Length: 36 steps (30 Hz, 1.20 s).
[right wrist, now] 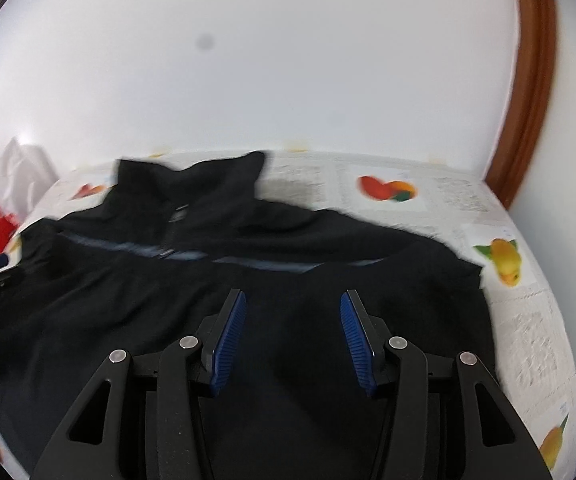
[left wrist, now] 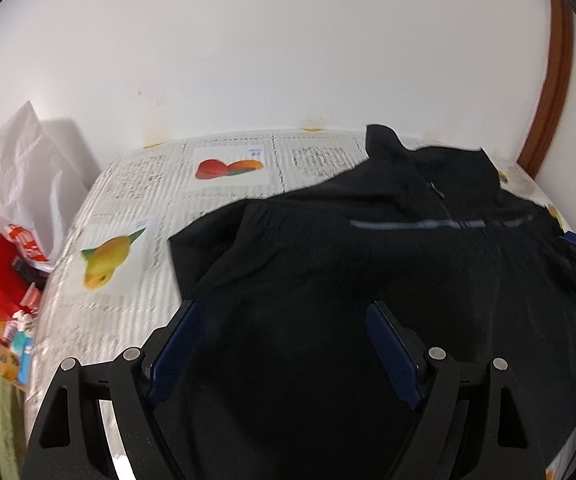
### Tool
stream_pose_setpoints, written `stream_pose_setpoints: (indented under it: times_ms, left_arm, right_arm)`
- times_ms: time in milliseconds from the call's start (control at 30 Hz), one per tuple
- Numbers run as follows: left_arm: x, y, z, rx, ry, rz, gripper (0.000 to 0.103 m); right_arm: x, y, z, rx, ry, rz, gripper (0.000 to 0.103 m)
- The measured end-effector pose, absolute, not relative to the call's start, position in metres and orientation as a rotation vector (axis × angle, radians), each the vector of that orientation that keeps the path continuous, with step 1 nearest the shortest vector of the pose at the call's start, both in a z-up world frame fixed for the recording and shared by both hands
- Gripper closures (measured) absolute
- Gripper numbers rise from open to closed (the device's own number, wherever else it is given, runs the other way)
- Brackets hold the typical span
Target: Fold large clothes
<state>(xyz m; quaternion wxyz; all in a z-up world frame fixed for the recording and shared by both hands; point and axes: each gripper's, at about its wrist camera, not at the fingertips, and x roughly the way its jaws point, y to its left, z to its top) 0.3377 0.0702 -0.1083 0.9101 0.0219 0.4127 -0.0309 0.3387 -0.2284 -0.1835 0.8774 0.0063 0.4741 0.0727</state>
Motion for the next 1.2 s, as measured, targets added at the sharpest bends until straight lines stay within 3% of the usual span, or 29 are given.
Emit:
stream_pose_setpoints:
  times_ms: [400,1000,1200]
  left_arm:
    - [0.212,0.130,-0.105,-0.008,0.837,-0.018,0.020]
    - [0.097,0.171,-0.126,-0.071,0.853,0.048,0.020]
    - [0.083,0.178,-0.138,-0.080,0.912,0.056,0.020]
  right_arm:
    - [0.245,-0.131,-0.210,-0.092,1.104,0.252,0.054]
    - [0.096,-0.142,-0.174,-0.145,1.096,0.252,0.054]
    - [0.091,-0.078,-0.157,-0.241,1.019,0.415,0.049]
